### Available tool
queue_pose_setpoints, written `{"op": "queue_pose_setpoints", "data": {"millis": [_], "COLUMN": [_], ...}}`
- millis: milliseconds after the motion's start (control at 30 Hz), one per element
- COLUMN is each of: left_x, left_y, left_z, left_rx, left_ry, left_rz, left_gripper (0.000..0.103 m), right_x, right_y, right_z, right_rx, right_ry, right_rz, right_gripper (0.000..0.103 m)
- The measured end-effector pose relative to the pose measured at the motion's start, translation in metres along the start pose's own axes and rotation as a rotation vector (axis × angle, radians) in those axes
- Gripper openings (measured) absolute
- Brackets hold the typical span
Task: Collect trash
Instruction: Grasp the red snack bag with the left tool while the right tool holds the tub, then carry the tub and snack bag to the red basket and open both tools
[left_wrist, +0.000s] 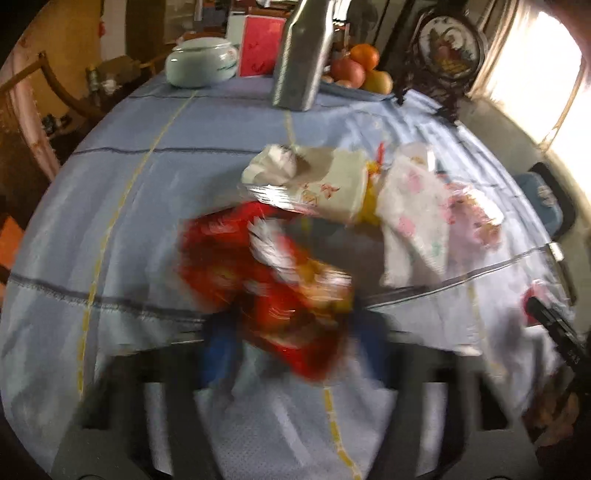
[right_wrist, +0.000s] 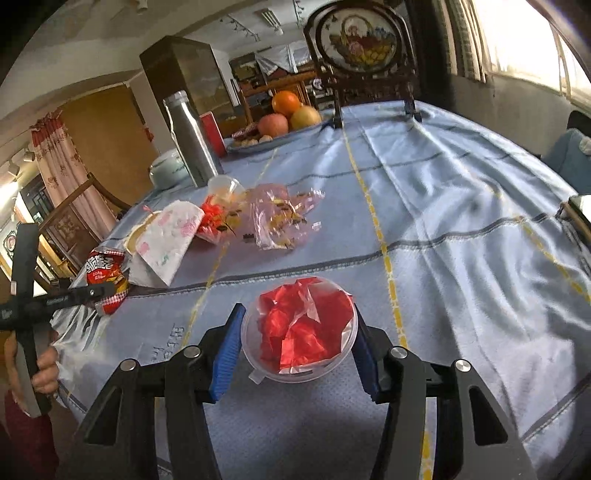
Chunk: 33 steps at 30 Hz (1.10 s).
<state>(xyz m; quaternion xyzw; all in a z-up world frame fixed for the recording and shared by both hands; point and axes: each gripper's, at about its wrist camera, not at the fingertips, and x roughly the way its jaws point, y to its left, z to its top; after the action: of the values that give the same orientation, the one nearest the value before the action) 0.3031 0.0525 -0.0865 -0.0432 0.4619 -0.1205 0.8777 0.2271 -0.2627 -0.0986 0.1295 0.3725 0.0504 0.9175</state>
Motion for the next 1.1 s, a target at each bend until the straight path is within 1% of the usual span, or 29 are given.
{"op": "queue_pose_setpoints", "data": {"millis": [67,167,267,367,533,700,933,1100], "left_x": [-0.009,-0.037,-0.062,-0.081,-0.105,-0.12,-0.134,-0.135], "left_y": [0.004,0.005,0.0,-0.009,-0.044,-0.088,-0.156,-0.205], "left_z": [0.0,-0.004,-0.005,-0.007,-0.015,-0.03,-0.054,-0.071], "left_rx": [0.003,0.026,0.044,0.064,0.135,0.208,0.333,0.41], "left_ry": [-0.026,-0.094,-0.146,-0.178,-0.22,-0.24,-0.251,-0.232], "left_rz": [0.004,0.001,-0.003,-0.023,-0.078,-0.156,-0.271,-0.362], "left_gripper": [0.034,0.034,0.034,0.034,0.034,0.034,0.034,0.034], "right_x": [-0.005,-0.014,-0.026,-0.044,-0.086,-0.132,-0.196,-0.233], "right_y": [0.0,0.0,0.0,0.001,-0.003,-0.015,-0.048,-0.083], "right_z": [0.0,-0.003,-0.005,-0.006,-0.012,-0.024,-0.056,-0.086], "right_rx": [0.001,0.009,0.013,0.011,0.013,0.021,0.055,0.098], "right_ry": [-0.009,-0.024,-0.044,-0.076,-0.147,-0.218,-0.294,-0.314], "right_rz": [0.007,0.026,0.039,0.044,0.032,-0.005,-0.098,-0.191], "right_gripper": [0.054,0.054,0.054,0.054,0.054,0.054,0.054,0.054]}}
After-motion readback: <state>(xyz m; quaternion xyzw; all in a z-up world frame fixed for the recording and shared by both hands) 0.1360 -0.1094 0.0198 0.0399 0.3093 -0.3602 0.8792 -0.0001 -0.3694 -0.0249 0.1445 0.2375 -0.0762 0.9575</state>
